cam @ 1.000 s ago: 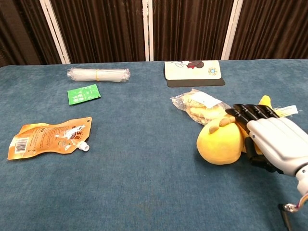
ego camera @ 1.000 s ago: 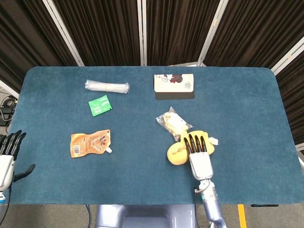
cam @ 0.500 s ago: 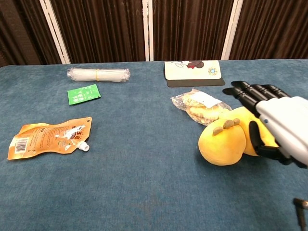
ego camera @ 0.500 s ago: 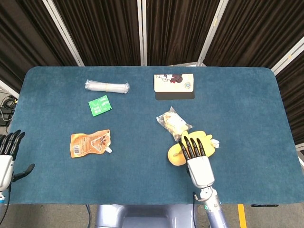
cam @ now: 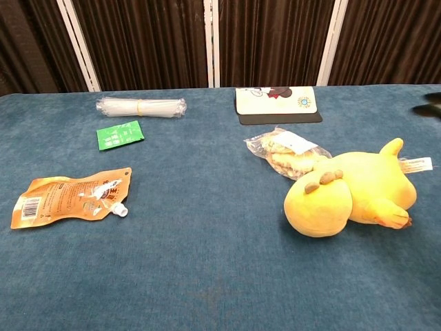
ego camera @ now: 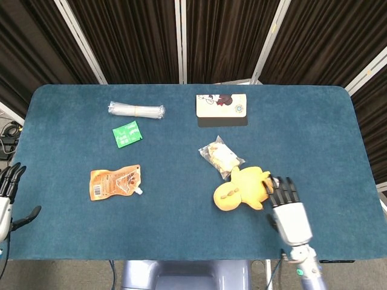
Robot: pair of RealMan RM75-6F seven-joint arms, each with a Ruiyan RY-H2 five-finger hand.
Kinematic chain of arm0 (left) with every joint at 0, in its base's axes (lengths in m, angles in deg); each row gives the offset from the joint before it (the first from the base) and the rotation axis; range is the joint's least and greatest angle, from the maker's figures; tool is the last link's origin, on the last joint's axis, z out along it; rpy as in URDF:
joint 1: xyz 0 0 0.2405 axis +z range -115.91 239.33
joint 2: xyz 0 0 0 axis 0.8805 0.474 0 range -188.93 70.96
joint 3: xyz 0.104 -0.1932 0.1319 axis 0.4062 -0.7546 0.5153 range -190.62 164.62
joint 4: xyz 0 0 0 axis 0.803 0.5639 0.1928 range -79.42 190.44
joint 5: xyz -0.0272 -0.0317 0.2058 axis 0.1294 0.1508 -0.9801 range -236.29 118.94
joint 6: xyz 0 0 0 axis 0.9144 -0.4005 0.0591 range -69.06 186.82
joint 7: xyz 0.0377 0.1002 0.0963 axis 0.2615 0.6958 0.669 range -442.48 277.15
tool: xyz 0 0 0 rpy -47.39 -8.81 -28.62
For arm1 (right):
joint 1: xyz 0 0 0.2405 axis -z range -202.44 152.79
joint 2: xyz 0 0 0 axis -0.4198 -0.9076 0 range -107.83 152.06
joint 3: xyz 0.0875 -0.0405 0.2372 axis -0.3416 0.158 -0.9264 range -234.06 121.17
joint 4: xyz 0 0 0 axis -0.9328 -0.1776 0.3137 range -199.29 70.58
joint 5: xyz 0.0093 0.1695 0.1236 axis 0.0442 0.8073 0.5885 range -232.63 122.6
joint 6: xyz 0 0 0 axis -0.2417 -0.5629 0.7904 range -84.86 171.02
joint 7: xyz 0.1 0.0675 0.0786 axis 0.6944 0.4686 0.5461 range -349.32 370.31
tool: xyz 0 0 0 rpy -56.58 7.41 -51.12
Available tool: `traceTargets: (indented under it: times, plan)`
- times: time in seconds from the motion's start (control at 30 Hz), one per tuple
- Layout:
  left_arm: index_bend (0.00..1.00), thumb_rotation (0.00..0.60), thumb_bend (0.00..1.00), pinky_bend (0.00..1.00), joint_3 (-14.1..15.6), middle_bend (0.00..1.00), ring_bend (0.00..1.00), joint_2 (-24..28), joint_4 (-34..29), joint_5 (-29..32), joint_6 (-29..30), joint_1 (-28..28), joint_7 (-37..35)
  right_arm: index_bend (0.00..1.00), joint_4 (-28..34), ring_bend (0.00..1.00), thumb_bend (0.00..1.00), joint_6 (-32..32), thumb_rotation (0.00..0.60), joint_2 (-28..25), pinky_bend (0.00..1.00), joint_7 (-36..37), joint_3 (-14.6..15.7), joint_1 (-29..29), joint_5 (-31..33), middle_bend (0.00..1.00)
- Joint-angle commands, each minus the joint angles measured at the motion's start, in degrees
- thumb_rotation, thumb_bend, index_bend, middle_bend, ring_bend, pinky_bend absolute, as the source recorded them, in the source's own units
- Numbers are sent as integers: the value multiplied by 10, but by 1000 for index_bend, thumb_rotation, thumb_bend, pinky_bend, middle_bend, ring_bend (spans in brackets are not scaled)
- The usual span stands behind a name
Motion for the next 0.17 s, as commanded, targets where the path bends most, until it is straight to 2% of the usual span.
traceTargets:
  times: [0.03, 0.17]
  plan:
    - [0, 600, 221, 0, 0, 0, 0, -6, 10, -6, 4, 1, -3, 0, -18, 0, 374, -30, 600, -44, 0, 55, 5, 25, 0, 0]
    - [0, 600, 208, 0, 1, 0, 0, -9, 12, -12, 6, 0, -4, 0, -8, 0, 357, -38, 600, -63, 0, 90, 5, 41, 9, 0]
